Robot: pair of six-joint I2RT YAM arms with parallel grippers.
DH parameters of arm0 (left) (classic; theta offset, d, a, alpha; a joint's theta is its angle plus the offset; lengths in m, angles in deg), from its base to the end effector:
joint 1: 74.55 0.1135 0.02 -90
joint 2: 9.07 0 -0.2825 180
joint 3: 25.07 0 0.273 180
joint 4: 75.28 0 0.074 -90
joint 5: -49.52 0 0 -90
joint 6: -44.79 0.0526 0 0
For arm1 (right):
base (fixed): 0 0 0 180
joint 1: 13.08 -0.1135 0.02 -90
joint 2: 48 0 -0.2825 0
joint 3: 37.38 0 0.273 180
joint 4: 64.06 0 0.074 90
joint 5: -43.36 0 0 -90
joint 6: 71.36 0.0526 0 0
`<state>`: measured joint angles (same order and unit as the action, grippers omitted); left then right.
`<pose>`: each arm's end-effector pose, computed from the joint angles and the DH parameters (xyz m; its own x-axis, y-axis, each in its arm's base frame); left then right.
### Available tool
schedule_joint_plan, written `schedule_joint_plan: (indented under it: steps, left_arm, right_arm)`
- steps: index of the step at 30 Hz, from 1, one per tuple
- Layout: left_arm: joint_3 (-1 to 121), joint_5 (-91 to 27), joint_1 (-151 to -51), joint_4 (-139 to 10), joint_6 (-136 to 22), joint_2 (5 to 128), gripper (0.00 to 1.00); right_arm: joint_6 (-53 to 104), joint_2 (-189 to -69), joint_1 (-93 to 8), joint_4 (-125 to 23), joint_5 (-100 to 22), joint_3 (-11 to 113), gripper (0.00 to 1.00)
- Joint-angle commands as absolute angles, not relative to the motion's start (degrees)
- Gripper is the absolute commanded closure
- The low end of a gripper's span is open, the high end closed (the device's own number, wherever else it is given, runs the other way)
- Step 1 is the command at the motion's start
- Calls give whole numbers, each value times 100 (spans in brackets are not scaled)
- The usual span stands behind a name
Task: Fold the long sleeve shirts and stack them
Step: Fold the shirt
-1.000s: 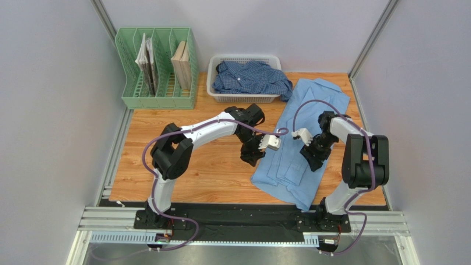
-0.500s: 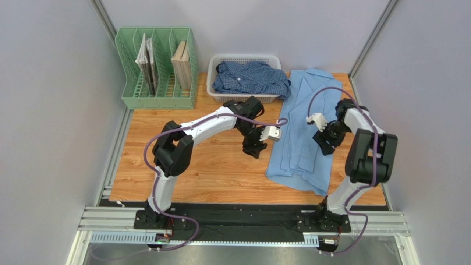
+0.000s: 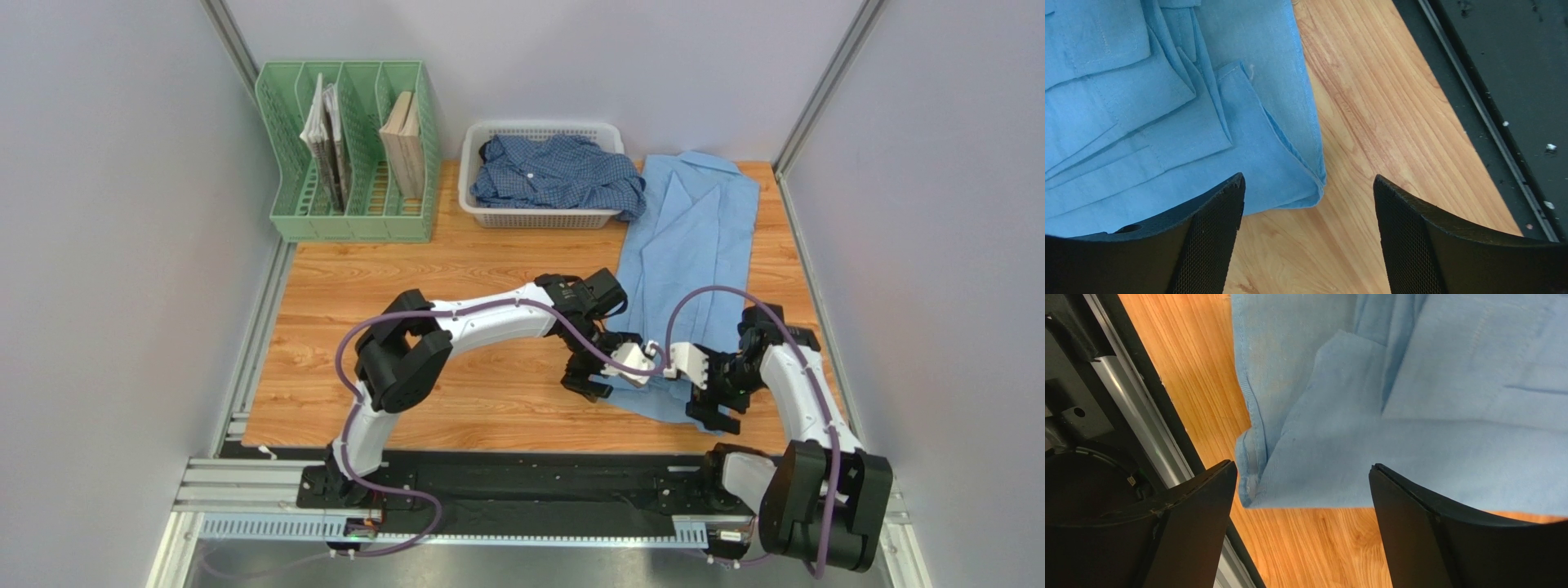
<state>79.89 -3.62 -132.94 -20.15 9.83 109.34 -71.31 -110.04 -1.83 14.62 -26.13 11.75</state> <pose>0.2154 -0.4103 0.1904 0.3730 0.6451 -0.6669 0.8561 -0.5164 -0.0207 0.1509 -0.0112 0.1788 -0.1931 -0.9165 -0.3502 -0.9802 0.1958 0.0281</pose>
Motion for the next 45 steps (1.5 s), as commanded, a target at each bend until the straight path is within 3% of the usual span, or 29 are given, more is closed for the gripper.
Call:
schedule_joint_plan:
  steps: [1,6,10,13,14,16,17,19,20,22,23,24,32,45]
  left_arm:
    - [7746,-532,-13422,-2707,1569,10915,18]
    - [7113,-1032,-13615,-3787,1780,10766,17]
    - [6542,-1516,-13739,-4727,1921,10704,17]
    - [6295,-1806,-13747,-5298,1930,10721,17]
    - [6234,-1946,-13747,-5440,1939,10730,18]
    - [6198,-2017,-13747,-5555,1965,10756,24]
    - [6224,-2087,-13747,-5564,1939,10826,32]
    - [6373,-2140,-13747,-5495,1799,10897,44]
    - [6408,-2219,-13747,-5485,1755,10940,59]
    - [6427,-2237,-13747,-5494,1649,10915,77]
    - [6400,-2220,-13747,-5503,1614,10827,92]
    - [6313,-2202,-13747,-5512,1561,10748,97]
    - [5785,-1561,-13923,-4678,1263,9457,100]
    - [6338,-1473,-13932,-3992,770,9359,100]
  right_arm:
    - [-7312,-11259,-420,1008,-2607,1057,13]
    - [-7100,-11532,-613,307,-2757,846,11]
    - [-7092,-11646,-622,-100,-2810,670,19]
    - [-7013,-11743,-614,-205,-2775,670,34]
    - [-6986,-11735,-614,-223,-2766,687,44]
    - [-6951,-11717,-614,-267,-2757,670,52]
    - [-6925,-11674,-622,-267,-2748,670,63]
    - [-6907,-11629,-622,-258,-2740,670,73]
    - [-6881,-11594,-614,-249,-2739,705,81]
    - [-6732,-11550,-622,-118,-2766,810,89]
    - [-6679,-11489,-614,-39,-2766,880,96]
    - [-6626,-11436,-605,171,-2766,1029,100]
    - [-6731,-10382,-534,1833,-2450,1566,100]
    - [-6652,-9695,-280,2633,-2371,1645,100]
